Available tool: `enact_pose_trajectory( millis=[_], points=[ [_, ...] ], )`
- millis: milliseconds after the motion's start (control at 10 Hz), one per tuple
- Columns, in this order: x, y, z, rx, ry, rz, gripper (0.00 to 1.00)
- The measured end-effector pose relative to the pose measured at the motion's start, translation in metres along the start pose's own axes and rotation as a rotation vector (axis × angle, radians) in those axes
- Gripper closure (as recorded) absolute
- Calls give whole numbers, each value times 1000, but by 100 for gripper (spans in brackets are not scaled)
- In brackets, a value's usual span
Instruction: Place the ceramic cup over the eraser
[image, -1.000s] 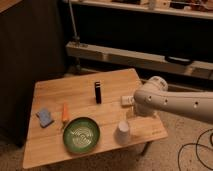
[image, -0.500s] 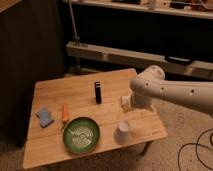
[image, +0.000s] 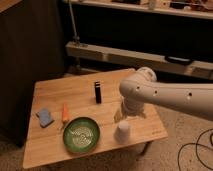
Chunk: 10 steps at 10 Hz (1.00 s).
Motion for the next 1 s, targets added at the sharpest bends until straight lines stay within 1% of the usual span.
enact_pose_trajectory(
  millis=[300,500,600,800,1000],
  points=[
    [9,4,16,-19,-6,-58,20],
    [11,2,29,-12,-9,-73,20],
    [8,4,38,-21,-19,-84,20],
    [1,3,55,-30,-31,-78,20],
    [-13,4,62,-32,-38,-70,20]
  ],
)
